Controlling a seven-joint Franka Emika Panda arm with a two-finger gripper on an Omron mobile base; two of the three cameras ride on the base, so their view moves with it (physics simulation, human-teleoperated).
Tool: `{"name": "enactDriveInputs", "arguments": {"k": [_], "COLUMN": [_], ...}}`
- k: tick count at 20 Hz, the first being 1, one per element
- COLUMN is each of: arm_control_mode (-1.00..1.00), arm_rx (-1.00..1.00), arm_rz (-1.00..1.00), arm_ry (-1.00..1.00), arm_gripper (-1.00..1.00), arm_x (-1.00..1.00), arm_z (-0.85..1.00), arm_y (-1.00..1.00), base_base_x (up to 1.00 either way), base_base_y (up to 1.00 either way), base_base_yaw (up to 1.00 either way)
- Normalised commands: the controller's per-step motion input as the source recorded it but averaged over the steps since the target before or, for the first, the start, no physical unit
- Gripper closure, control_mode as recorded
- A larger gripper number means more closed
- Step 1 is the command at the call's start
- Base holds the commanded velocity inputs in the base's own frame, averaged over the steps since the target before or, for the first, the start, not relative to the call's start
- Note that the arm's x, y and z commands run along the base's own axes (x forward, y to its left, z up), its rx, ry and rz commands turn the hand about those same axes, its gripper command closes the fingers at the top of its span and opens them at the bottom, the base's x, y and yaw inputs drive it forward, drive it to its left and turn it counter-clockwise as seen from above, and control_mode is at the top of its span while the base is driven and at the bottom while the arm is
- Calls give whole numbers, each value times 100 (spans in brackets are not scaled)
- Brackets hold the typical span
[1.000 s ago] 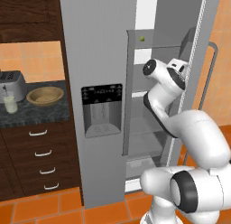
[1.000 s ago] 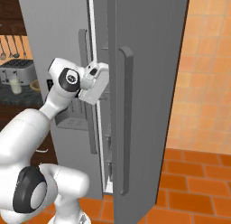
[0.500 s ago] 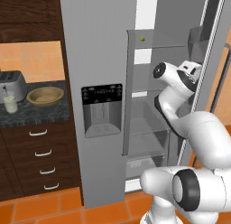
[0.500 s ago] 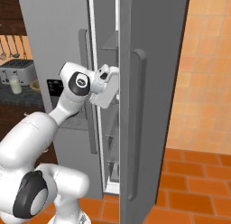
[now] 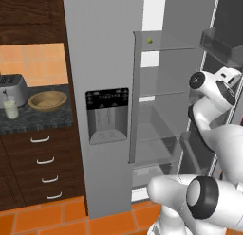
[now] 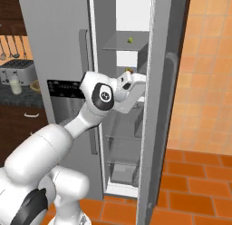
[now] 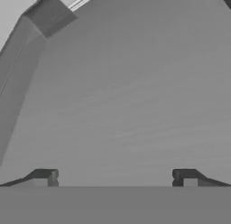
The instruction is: Grab a lemon wedge from the fridge and one ice cube from the ice bowl, and put them in the glass of lemonade.
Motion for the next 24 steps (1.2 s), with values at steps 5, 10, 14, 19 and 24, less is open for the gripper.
{"name": "enactDriveInputs", "arguments": {"k": [5,10,14,19,24], "arm_control_mode": [-100,-100,-100,-100,-100], "arm_rx": [0,0,0,0,11], "arm_rz": [-9,-3,0,0,1], "arm_ry": [6,1,0,-3,0], "arm_gripper": [-100,-100,-100,-100,-100], "arm_x": [0,0,-15,-6,-17], "arm_z": [1,4,16,23,1], "arm_y": [-91,-40,11,57,86], "base_base_x": [0,0,0,0,0], "base_base_y": [0,0,0,0,0], "base_base_yaw": [0,0,0,0,0]}}
